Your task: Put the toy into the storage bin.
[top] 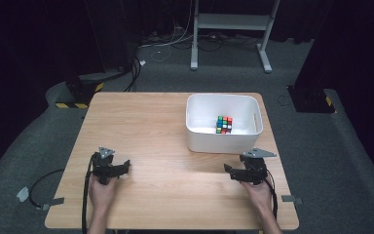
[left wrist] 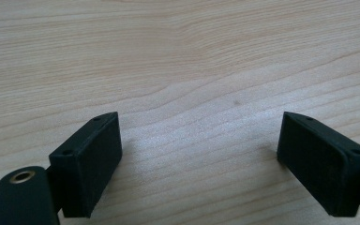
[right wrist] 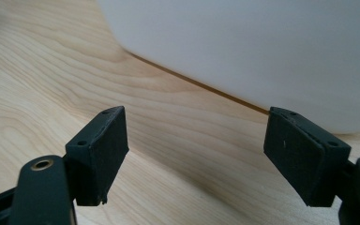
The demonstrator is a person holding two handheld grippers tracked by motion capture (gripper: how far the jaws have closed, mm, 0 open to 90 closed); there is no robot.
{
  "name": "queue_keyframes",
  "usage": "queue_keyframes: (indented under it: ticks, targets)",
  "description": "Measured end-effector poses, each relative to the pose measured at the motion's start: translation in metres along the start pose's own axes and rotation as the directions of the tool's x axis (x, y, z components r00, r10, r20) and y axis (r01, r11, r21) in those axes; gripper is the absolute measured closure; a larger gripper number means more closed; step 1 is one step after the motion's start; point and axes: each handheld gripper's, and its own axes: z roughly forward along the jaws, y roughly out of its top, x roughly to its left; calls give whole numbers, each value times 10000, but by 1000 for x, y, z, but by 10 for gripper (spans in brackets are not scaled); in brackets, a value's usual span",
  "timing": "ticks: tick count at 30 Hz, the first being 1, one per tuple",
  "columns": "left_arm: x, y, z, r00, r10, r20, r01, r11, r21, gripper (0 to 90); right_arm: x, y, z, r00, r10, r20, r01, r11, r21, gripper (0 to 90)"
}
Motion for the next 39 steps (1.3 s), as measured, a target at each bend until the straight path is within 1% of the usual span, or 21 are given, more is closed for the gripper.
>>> queue_keyframes:
  ticks: [2, 8, 16, 18, 20, 21, 23, 28, 31, 36, 39]
  targets:
    - [0, 0, 0, 10000, -3, 0, 3, 10000, -1, 144, 0, -2, 4, 9999, -72, 127, 70, 9999, 129, 216]
    - [0, 0, 0, 10000, -3, -1, 3, 10000, -2, 144, -5, -7, 13, 9993, 45, 368, -61, 9991, 423, 216]
    - [0, 0, 0, 10000, -4, -1, 4, 10000, -4, 143, -11, -12, 23, 9977, 76, 667, -123, 9975, 703, 218]
    - [0, 0, 0, 10000, 0, -1, 0, 10000, 0, 143, -12, -13, 26, 9972, 86, 738, -148, 9964, 841, 218]
    - [0, 0, 0, 10000, -2, 1, 2, 10000, -2, 144, -12, -14, 29, 9968, -15, 795, -55, 9961, 885, 218]
    - [0, 0, 0, 10000, -2, 0, 2, 10000, 0, 143, -12, -15, 30, 9966, 75, 825, -154, 9953, 957, 217]
    - [0, 0, 0, 10000, -4, 1, 4, 10000, -2, 143, -13, -15, 32, 9956, 61, 940, -154, 9950, 986, 218]
    - [0, 0, 0, 10000, -3, 0, 3, 10000, -1, 143, -14, -16, 35, 9946, 53, 1037, -154, 9952, 969, 218]
    - [0, 0, 0, 10000, -2, 1, 2, 10000, -1, 143, -15, -16, 36, 9944, 148, 1045, -243, 9955, 911, 219]
    - [0, 0, 0, 10000, 0, -2, 0, 10000, -3, 143, -14, -17, 37, 9920, -38, 1263, -76, 9960, 894, 219]
    - [0, 0, 0, 10000, 1, -3, -1, 10000, -4, 143, -13, -17, 38, 9914, -54, 1310, -60, 9962, 865, 220]
